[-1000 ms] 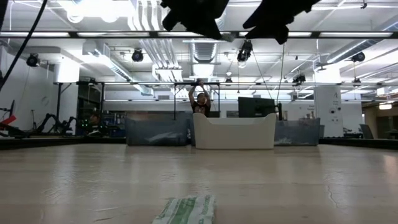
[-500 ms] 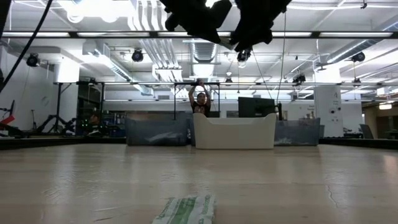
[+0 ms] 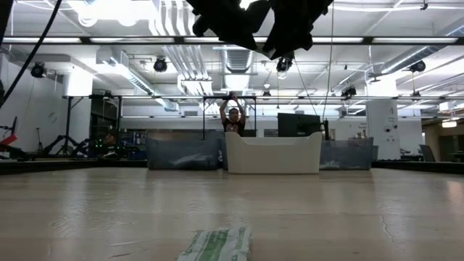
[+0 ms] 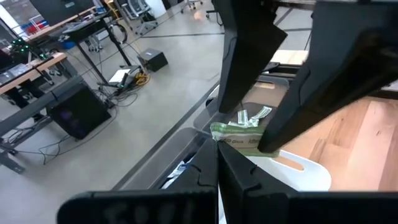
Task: Pick & Place First Aid Supplies
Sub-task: Put the green bandage pack into the right gray bin
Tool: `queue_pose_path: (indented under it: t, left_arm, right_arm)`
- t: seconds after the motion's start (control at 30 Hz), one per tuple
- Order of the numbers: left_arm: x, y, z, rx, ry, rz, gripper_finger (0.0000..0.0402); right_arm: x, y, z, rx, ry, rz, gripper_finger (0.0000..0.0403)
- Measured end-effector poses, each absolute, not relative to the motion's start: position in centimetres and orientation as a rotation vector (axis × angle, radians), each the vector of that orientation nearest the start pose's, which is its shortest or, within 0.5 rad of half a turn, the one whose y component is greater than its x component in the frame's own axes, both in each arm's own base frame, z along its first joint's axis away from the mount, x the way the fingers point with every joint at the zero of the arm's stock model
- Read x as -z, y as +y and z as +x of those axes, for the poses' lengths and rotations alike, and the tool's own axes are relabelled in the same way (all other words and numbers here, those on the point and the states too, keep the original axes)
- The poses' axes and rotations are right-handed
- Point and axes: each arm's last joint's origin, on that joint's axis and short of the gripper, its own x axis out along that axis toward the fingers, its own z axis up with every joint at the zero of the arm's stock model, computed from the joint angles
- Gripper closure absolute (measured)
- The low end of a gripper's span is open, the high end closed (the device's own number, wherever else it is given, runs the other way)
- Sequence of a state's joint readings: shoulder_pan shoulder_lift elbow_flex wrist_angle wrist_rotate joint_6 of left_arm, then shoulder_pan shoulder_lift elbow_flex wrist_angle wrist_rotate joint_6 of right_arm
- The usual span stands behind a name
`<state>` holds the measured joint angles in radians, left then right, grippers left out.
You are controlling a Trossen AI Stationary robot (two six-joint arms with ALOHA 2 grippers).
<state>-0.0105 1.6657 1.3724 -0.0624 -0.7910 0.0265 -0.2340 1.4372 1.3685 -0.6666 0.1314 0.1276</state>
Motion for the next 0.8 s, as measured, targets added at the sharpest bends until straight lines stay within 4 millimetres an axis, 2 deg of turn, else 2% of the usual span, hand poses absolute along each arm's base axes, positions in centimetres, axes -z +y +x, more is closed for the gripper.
queue_pose_path:
  t: [0.17, 0.3, 0.47, 0.67, 0.8]
  left_arm:
    - [-32.42, 1.64, 38.06, -0.761, 0.324, 0.157, 0.0401]
    - [-32.53, 1.62, 38.12, -0.749, 0.310, 0.149, 0.0401]
    - [-32.59, 1.59, 38.15, -0.739, 0.303, 0.144, 0.0401]
    - [-32.54, 1.58, 38.16, -0.733, 0.302, 0.137, 0.0401]
    - [-32.56, 1.58, 38.15, -0.733, 0.301, 0.137, 0.0401]
  right_arm:
    - [-34.35, -7.44, 29.58, 0.396, 0.714, 0.164, 0.0190]
    - [-34.36, -7.44, 29.59, 0.396, 0.711, 0.165, 0.0215]
    - [-34.36, -7.44, 29.60, 0.392, 0.711, 0.162, 0.0273]
    - [-34.36, -7.38, 29.63, 0.361, 0.718, 0.127, 0.0377]
    - [-34.35, -7.33, 29.64, 0.341, 0.720, 0.126, 0.0393]
